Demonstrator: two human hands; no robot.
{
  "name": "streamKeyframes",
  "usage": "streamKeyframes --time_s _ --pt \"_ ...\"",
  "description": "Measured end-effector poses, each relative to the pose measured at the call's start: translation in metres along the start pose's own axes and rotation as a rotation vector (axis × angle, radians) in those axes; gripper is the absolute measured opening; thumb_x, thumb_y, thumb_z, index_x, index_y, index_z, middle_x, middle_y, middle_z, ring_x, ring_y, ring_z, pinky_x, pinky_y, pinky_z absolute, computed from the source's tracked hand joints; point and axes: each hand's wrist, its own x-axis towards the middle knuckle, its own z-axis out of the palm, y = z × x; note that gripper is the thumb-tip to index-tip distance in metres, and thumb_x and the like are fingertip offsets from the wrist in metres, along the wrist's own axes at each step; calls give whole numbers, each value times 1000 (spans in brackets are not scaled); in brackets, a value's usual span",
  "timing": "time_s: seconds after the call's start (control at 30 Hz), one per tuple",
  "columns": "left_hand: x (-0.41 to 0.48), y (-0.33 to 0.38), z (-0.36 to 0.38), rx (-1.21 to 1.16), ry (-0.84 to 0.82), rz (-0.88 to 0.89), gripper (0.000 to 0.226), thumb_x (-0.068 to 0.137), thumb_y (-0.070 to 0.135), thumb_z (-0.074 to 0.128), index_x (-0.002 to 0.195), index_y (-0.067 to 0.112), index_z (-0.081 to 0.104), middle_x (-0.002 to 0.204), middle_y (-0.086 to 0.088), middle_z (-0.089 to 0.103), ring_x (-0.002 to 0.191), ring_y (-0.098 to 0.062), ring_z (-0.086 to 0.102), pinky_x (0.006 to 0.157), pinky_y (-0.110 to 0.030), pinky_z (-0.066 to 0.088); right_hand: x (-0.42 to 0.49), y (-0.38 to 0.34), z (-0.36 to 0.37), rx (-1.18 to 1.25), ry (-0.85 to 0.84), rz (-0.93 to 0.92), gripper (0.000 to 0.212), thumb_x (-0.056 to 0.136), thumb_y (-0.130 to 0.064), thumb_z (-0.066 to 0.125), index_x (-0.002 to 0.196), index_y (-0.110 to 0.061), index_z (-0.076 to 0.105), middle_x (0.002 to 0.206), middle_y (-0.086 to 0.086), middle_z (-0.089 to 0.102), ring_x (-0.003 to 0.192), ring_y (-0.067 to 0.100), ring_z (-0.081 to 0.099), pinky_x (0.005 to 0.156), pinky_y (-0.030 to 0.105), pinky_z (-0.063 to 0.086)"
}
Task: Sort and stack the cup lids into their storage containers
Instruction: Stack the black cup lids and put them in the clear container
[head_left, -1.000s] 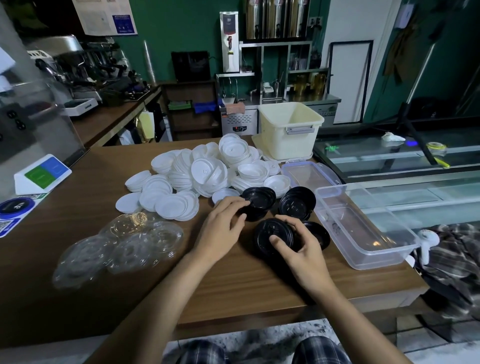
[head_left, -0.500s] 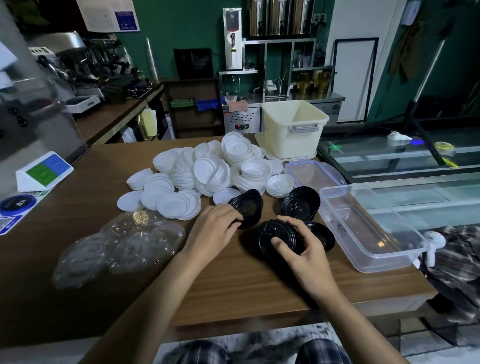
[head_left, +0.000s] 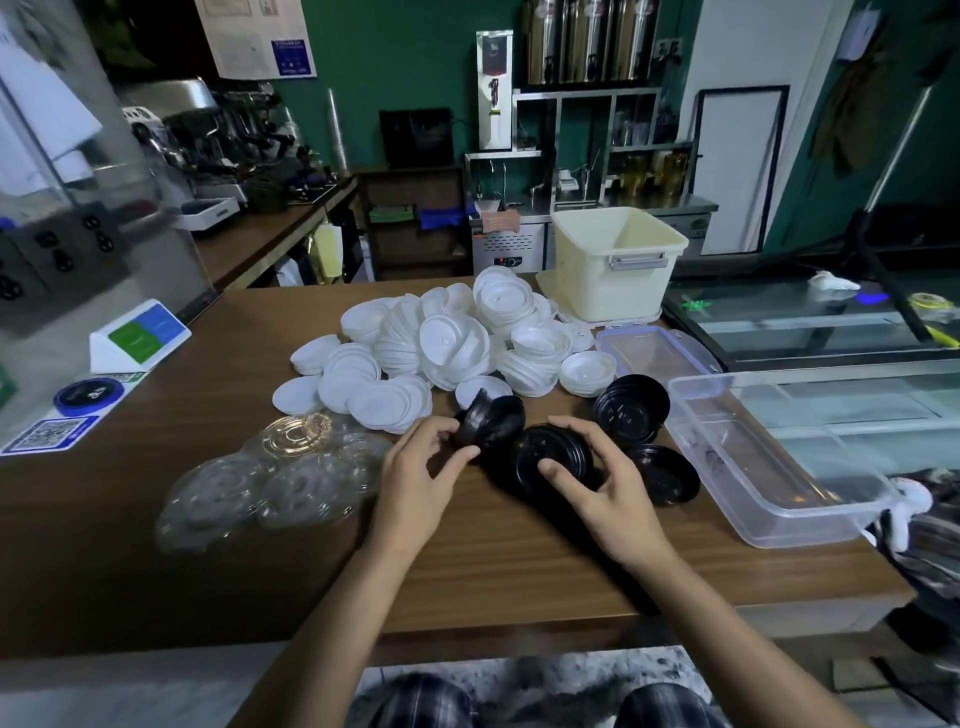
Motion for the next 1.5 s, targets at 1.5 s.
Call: streamKeyframes --time_s 1.5 --pt "-22 48 29 -450 -233 -254 41 93 22 77 133 23 68 119 14 76 102 -16 76 95 -35 59 -3 -2 -5 216 -41 70 35 100 -23 71 134 -21 65 129 1 72 126 19 66 108 29 49"
